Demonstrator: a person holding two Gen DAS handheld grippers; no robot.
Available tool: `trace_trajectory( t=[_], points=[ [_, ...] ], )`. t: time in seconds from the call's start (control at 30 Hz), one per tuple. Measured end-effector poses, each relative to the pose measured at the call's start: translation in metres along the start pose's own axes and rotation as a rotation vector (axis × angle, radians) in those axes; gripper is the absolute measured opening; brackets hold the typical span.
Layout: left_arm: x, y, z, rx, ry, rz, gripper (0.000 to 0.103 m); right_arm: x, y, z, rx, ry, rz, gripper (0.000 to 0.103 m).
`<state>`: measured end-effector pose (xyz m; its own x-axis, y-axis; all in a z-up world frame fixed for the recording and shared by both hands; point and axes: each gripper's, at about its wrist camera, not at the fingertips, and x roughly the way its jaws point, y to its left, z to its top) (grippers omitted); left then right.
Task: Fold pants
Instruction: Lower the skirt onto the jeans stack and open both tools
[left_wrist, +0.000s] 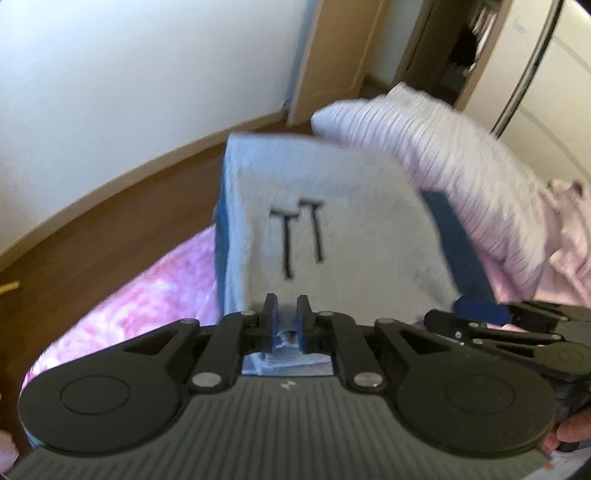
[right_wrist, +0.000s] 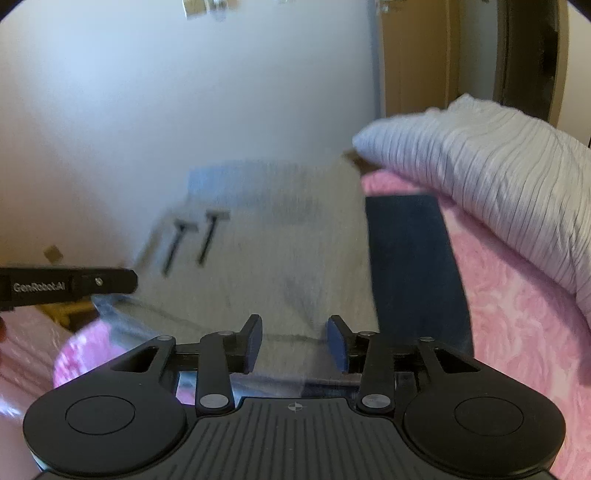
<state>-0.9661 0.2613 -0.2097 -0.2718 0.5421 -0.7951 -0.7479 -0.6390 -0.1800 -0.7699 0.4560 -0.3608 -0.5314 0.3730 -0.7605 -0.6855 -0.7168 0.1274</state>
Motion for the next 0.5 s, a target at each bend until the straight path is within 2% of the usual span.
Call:
trace_trajectory(
  t=[0.03, 0.17, 0.27, 0.5],
  points=[
    [0.003, 0.0, -0.001, -0.005, 0.011, 0.007, 0.008, 0.005, 0.003, 0.0, -0.016, 0.016, -0.006, 0.04],
    [-0.006, -0.007, 0.004, 0.027, 0.01, 0.031, 0.008, 0.005, 0.012, 0.006, -0.034, 0.044, -0.011, 0.056],
    [-0.02, -0.011, 0.007, 0.033, 0.009, 0.033, 0.012, -0.003, 0.012, 0.008, 0.013, 0.045, -0.008, 0.057],
    [-0.07, -0.025, 0.011, 0.069, -0.044, 0.048, 0.032, -0.046, 0.013, 0.008, 0.08, 0.022, 0.008, 0.061]
  ],
)
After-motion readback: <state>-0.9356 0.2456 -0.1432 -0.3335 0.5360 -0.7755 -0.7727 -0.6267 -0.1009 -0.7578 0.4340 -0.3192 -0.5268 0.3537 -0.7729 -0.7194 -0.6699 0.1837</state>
